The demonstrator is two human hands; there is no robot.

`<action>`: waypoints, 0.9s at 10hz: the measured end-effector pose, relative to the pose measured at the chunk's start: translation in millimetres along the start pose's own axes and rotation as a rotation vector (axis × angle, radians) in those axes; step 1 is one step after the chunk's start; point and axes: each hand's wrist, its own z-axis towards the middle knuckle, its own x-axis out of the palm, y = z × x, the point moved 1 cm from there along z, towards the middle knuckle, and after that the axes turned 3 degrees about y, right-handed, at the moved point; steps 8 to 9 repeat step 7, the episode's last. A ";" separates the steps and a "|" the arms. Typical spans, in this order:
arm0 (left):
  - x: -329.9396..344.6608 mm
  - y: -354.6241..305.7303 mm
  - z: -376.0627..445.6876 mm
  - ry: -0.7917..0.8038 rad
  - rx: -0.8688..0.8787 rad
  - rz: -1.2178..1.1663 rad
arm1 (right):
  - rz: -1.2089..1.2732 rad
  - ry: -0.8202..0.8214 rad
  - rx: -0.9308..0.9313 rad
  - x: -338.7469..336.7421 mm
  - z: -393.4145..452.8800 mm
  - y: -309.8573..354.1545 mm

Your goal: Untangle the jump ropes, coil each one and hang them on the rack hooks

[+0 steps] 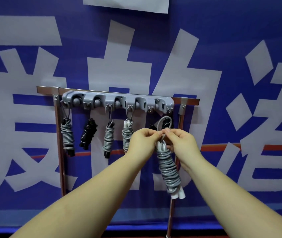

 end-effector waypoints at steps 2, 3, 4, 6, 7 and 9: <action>17.6 17.0 89.8 -0.027 -0.048 -0.021 | 0.055 -0.104 0.026 -7.4 78.9 -5.3; 28.4 24.4 123.4 -0.032 -0.055 -0.013 | 0.080 -0.138 0.053 -12.8 110.7 -9.6; 34.3 31.9 146.7 -0.044 -0.059 -0.011 | 0.072 -0.159 0.082 -17.7 134.2 -15.3; 37.7 51.5 157.6 0.020 -0.092 -0.012 | -0.007 -0.144 0.119 -24.5 140.4 -30.8; 36.5 60.3 147.2 0.064 -0.123 -0.025 | -0.057 -0.161 0.136 -27.0 127.5 -32.4; 36.5 60.3 147.2 0.064 -0.123 -0.025 | -0.057 -0.161 0.136 -27.0 127.5 -32.4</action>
